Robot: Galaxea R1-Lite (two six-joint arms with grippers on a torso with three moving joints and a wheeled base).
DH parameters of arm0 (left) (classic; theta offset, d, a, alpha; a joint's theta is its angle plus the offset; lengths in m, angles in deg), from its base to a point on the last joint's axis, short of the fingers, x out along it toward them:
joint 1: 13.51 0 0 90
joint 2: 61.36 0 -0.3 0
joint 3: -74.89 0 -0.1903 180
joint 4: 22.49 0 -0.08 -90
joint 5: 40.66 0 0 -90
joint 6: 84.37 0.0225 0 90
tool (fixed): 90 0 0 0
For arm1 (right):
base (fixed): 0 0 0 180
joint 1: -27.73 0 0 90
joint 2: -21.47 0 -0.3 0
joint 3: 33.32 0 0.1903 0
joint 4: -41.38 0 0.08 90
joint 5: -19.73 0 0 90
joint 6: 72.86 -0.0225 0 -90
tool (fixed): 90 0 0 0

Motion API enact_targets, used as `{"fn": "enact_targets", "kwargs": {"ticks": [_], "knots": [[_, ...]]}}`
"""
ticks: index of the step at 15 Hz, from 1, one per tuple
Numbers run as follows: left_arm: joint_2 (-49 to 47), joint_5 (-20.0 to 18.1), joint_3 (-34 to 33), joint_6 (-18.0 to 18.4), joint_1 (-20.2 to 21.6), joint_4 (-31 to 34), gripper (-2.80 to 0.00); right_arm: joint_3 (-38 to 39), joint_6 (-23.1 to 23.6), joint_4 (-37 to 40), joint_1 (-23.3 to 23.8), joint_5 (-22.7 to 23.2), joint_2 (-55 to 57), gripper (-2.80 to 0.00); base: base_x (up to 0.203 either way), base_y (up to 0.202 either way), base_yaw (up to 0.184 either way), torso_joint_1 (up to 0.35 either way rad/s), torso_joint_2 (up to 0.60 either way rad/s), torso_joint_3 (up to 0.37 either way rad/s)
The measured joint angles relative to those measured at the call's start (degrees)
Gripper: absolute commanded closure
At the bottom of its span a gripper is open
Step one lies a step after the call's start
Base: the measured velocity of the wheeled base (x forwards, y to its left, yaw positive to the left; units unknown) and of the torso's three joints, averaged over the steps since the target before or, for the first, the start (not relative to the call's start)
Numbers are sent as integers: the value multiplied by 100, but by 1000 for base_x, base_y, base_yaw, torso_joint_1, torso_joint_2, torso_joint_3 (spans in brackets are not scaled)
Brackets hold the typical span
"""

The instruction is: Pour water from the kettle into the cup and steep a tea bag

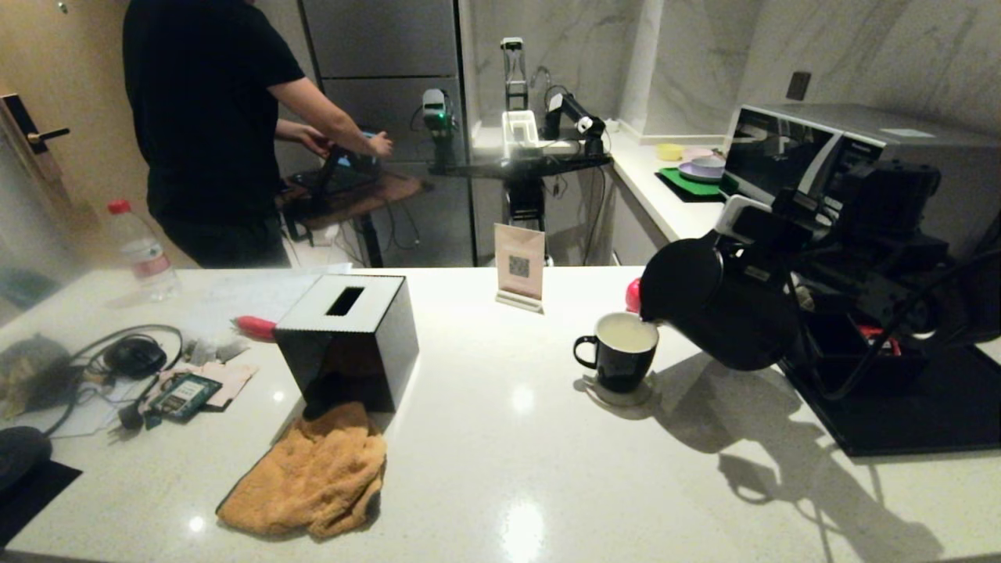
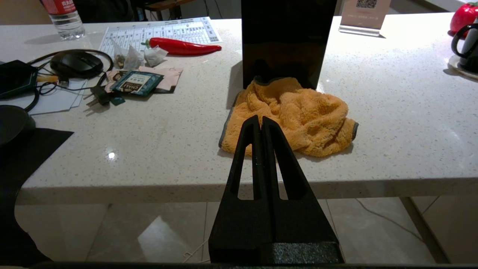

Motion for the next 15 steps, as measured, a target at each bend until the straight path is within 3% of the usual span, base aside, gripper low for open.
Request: {"fn": "enact_targets", "kwargs": {"ticks": [15], "knots": [[0,2,0,0,0,2,0,-18,264,26,0,2,26,0,0,0,0,0,0,0]]}}
